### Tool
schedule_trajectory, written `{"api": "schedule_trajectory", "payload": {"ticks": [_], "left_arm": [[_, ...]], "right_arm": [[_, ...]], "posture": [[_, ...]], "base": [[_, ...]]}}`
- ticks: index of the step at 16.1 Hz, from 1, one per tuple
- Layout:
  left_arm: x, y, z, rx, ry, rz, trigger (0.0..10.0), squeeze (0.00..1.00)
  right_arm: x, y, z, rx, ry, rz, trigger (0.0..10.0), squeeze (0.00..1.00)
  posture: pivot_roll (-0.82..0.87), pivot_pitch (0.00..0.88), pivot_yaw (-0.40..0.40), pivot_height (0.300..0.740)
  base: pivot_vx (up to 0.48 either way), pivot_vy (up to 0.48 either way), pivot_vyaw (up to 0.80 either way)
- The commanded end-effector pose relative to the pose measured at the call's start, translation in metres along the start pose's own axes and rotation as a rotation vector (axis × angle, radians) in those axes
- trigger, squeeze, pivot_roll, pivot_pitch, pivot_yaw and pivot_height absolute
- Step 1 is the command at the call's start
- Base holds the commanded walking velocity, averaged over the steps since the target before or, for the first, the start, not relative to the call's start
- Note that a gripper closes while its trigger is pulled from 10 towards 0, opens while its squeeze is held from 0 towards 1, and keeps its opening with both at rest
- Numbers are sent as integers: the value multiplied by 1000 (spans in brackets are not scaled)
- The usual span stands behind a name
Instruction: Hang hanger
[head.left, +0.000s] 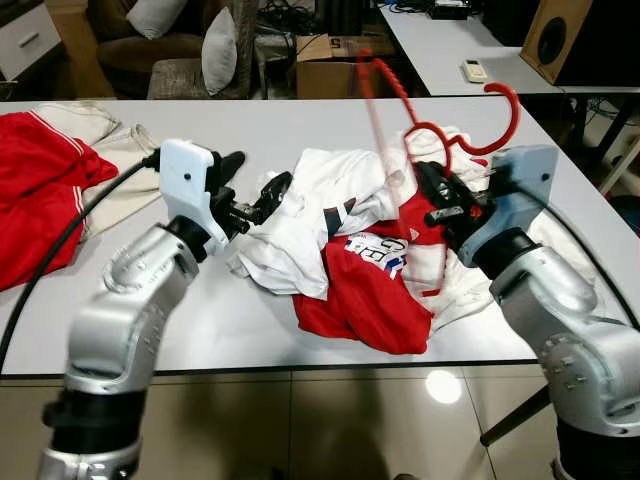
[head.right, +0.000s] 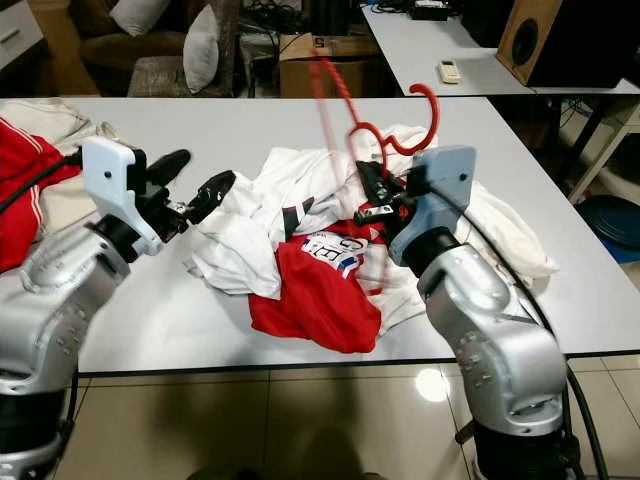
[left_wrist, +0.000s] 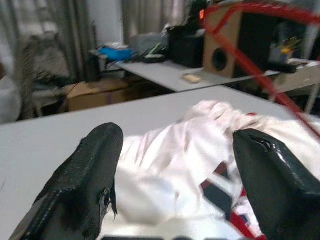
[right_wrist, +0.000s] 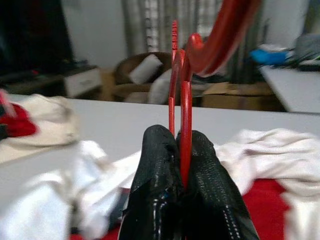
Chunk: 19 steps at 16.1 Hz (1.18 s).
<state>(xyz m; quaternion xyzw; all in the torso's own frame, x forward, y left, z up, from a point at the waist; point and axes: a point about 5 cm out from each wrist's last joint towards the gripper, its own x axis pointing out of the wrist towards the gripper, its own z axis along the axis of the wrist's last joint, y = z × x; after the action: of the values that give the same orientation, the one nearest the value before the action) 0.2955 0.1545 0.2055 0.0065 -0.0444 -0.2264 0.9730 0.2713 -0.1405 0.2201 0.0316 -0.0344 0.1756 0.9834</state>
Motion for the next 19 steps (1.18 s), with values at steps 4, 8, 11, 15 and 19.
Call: {"api": "schedule_trajectory", "payload": {"ticks": [4, 8, 11, 15, 19], "left_arm": [[-1, -6, -9, 42, 30, 29, 10000, 455], [0, -13, -14, 25, 27, 44, 10000, 455], [-1, -13, -16, 31, 37, 49, 10000, 459], [-2, -12, -16, 36, 41, 60, 10000, 459], [-4, -8, -19, 42, 59, 82, 10000, 463]], "right_arm": [[-1, 1, 3, -2, -86, -73, 10000, 0], [0, 1, 2, 158, -165, -139, 10000, 0], [-2, -8, -4, 154, -164, -241, 10000, 0], [-1, -10, -3, 19, -216, -292, 10000, 0], [-3, -3, -8, 38, -206, -196, 10000, 0]], "posture": [[-71, 0, 26, 740], [-66, 0, 23, 740], [-65, 0, 24, 740], [-61, 0, 30, 740], [-59, 0, 32, 740]], "base": [[0, 345, 0], [0, 329, 0], [0, 268, 0], [0, 250, 0], [0, 249, 0]]}}
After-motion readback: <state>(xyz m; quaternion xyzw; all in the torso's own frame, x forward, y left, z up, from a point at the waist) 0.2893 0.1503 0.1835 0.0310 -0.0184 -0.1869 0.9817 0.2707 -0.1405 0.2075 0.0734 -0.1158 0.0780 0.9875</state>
